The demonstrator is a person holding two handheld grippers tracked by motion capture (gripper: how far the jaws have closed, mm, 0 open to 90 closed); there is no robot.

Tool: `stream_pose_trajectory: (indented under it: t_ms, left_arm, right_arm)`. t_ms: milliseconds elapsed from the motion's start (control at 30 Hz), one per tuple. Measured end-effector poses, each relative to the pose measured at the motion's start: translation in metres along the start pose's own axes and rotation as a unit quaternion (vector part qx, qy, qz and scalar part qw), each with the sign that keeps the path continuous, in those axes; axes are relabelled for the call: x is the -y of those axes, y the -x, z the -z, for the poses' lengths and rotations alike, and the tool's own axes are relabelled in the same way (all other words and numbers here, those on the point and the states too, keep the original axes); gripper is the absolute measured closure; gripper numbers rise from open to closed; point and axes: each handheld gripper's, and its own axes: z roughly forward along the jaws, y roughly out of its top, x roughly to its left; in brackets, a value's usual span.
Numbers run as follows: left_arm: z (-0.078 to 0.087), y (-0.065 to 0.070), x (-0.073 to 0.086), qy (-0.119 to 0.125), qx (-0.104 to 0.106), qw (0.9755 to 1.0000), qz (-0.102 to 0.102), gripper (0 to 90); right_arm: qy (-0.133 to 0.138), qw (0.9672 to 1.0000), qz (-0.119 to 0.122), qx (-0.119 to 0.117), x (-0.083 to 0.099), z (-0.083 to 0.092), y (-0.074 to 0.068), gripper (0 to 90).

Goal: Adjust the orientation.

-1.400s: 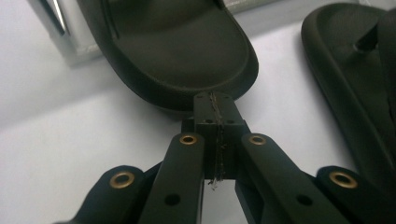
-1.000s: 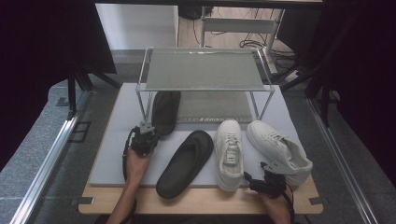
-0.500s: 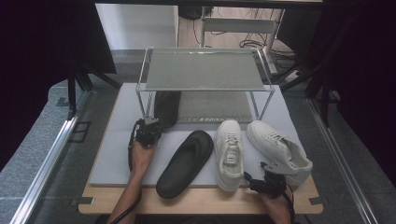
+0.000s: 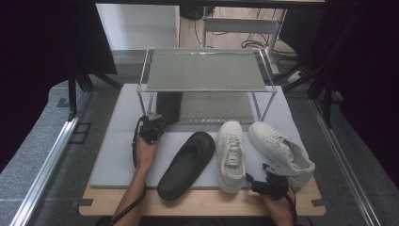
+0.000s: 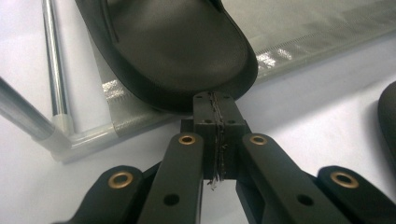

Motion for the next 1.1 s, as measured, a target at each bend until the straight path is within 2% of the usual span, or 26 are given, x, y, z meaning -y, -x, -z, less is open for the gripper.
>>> stream_pose_trajectory:
  t_ms: [200,333,667,900,967,1033,1100]
  left_arm:
    - [0.001,0.000,0.000,-0.002,0.002,1.0000,0.002,89.3]
    - [0.006,0.003,0.003,-0.001,0.011,0.9999,-0.002,89.0]
    - [0.033,0.014,0.011,0.008,0.044,0.9989,-0.016,83.3]
    - [0.055,0.018,0.020,0.004,0.060,0.9977,-0.030,80.1]
    - [0.062,0.019,0.023,0.006,0.070,0.9972,-0.027,79.0]
    - [0.071,0.019,0.026,0.010,0.093,0.9954,-0.019,78.2]
    - [0.078,0.020,0.029,0.015,0.106,0.9942,-0.015,77.3]
  right_arm:
    - [0.001,1.0000,0.000,0.000,0.000,0.000,0.000,17.6]
    - [0.001,1.0000,-0.001,0.000,0.000,0.000,0.000,17.6]
    - [0.000,1.0000,0.000,0.000,0.000,0.000,0.000,17.6]
    - [0.000,1.0000,0.000,0.000,0.000,0.000,0.000,17.6]
    - [-0.001,1.0000,0.000,0.000,0.000,0.000,0.000,17.5]
    - [-0.001,1.0000,0.000,0.000,0.000,0.000,0.000,17.6]
    - [-0.001,1.0000,0.001,0.000,0.000,0.000,0.000,17.6]
